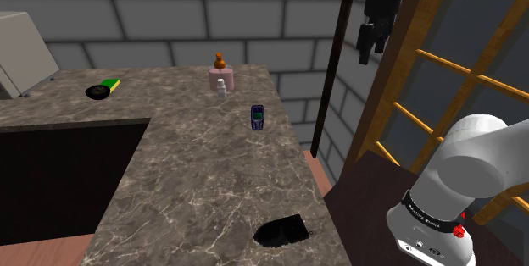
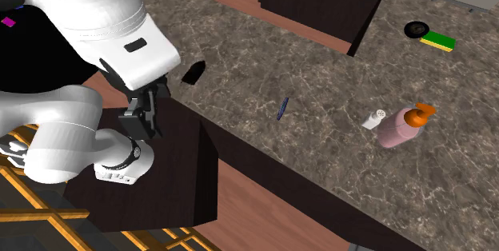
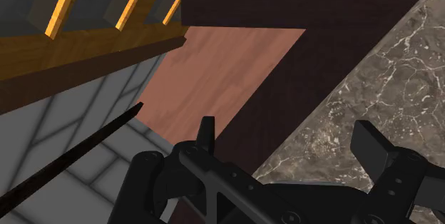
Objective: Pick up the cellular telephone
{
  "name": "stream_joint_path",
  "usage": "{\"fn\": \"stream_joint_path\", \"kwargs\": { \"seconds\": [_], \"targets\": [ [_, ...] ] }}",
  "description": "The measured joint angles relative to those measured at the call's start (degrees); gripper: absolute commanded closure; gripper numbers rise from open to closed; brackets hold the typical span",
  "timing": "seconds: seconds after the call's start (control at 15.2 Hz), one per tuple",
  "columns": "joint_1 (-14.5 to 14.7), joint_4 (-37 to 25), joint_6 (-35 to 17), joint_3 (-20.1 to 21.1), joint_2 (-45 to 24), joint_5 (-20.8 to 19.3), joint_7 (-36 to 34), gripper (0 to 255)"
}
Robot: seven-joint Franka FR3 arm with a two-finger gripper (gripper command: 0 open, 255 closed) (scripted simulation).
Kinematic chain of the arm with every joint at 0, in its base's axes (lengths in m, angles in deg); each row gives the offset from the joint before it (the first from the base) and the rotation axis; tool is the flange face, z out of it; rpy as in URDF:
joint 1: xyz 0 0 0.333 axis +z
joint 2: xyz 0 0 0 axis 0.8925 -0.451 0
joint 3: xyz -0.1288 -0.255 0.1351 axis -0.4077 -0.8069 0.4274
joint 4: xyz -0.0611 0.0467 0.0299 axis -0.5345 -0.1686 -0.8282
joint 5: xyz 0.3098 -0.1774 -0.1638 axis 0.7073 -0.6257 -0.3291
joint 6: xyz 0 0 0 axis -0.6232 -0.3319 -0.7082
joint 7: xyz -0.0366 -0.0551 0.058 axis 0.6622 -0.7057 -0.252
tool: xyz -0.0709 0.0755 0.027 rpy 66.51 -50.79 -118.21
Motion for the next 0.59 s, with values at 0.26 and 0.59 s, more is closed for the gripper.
{"fn": "stream_joint_path", "kwargs": {
  "seconds": [0.26,0.59],
  "targets": [
    [0.19,1.8,-3.92,0.98,-1.65,0.94,-2.13,0],
    [0.52,4.39,-13.51,3.1,-7.28,2.62,-6.72,0]
  ]
}}
